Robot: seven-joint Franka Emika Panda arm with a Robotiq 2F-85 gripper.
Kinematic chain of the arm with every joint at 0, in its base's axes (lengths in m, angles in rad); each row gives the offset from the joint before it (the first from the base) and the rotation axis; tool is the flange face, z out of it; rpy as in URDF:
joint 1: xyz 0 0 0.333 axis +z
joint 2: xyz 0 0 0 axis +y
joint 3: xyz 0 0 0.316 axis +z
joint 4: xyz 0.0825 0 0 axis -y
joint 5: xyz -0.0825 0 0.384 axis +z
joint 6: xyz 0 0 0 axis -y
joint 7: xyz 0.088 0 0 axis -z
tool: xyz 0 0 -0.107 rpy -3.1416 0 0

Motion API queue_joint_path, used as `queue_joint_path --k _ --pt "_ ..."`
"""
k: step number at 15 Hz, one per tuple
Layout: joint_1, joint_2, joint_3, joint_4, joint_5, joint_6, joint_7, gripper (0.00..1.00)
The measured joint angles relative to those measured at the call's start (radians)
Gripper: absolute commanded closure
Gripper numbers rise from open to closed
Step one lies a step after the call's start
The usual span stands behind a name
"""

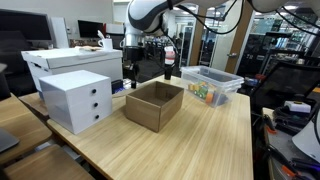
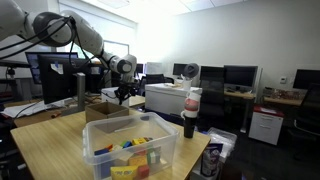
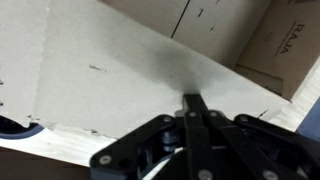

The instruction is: Open the lid of the cardboard box

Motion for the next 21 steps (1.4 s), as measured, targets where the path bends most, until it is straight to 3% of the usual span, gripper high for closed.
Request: queue_joint_path --k 5,15,21 --pt "0.015 -0.045 -0.028 -0.053 -0.048 0.0 0.045 0.98" --pt "0.034 -0.209 -0.044 -0.29 -0.062 -0.003 0.171 0.98" --pt "0.062 -0.351 -0.042 -0.382 -0.062 -0.105 0.28 0.98"
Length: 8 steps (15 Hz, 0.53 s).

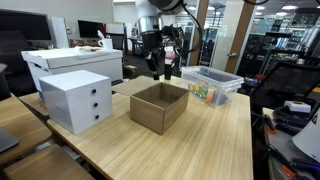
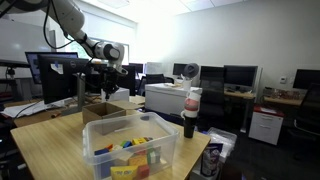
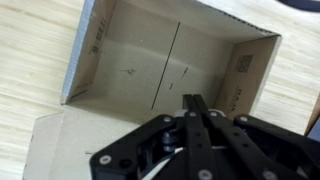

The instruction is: Open the lid of the cardboard box

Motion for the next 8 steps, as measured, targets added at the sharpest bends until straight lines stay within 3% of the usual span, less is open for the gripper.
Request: queue_joint_path --k 4,5,6,8 --pt "0.008 -0.101 0.002 -0.04 0.003 -0.054 0.043 0.98" --pt "0.009 -0.131 0.002 -0.056 0.006 -0.064 0.052 0.92" --pt "0.009 -0.164 0.002 -0.076 0.007 -0.071 0.059 0.73" --pt "0.009 -0.207 0.002 -0.108 0.01 -0.071 0.063 0.67"
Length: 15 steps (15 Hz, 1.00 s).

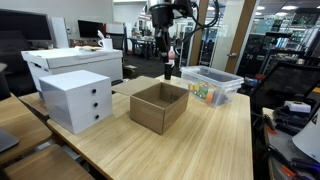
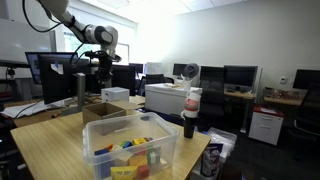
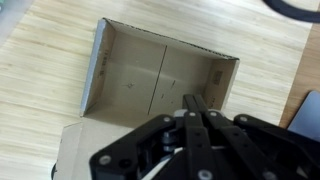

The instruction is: Open the lid of the cardboard box

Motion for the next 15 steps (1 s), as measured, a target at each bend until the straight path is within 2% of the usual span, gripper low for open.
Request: queue_joint_path --k 3,11,15 --pt "0.0 -0.078 0.0 -0.066 0.002 0.001 0.0 0.46" --pt "-0.003 -0.245 -0.006 -0.23 0.008 0.0 0.0 0.04" --pt "-0.003 -0.339 -0.008 -0.311 0.015 0.003 0.002 0.0"
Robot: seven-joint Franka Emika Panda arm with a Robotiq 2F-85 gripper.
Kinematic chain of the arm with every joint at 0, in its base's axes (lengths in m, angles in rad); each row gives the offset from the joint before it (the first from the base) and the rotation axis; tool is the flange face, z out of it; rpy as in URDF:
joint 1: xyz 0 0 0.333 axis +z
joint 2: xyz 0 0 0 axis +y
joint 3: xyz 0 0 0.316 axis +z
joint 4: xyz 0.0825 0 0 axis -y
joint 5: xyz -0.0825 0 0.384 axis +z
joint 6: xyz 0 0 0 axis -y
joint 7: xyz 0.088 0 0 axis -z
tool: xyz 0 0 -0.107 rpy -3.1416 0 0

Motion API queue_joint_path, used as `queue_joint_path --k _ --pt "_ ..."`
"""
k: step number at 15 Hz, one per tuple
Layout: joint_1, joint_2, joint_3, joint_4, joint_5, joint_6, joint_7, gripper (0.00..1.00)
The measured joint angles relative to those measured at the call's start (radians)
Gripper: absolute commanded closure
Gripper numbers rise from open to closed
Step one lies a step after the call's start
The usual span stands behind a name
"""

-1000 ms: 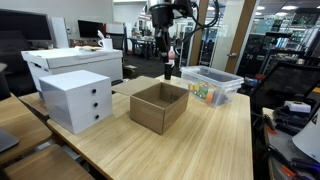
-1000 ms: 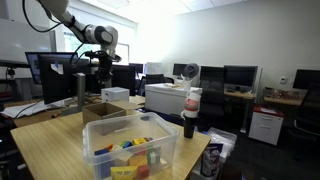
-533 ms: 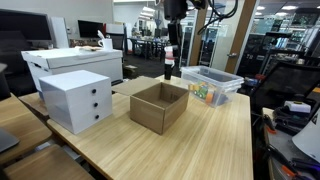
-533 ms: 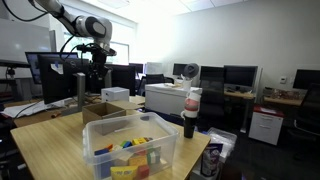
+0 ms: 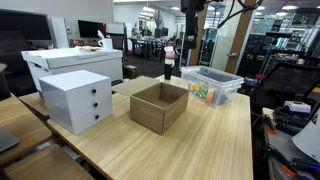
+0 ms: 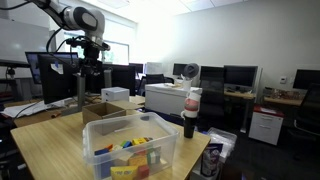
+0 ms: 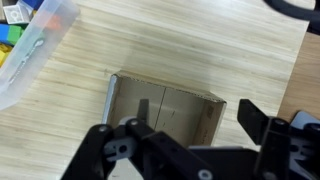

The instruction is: Open the lid of the cardboard box

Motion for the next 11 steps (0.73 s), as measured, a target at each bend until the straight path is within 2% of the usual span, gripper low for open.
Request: queue_joint_path --k 11 --pt "-0.008 -0.177 -0.012 -0.159 0.007 0.004 0.031 0.0"
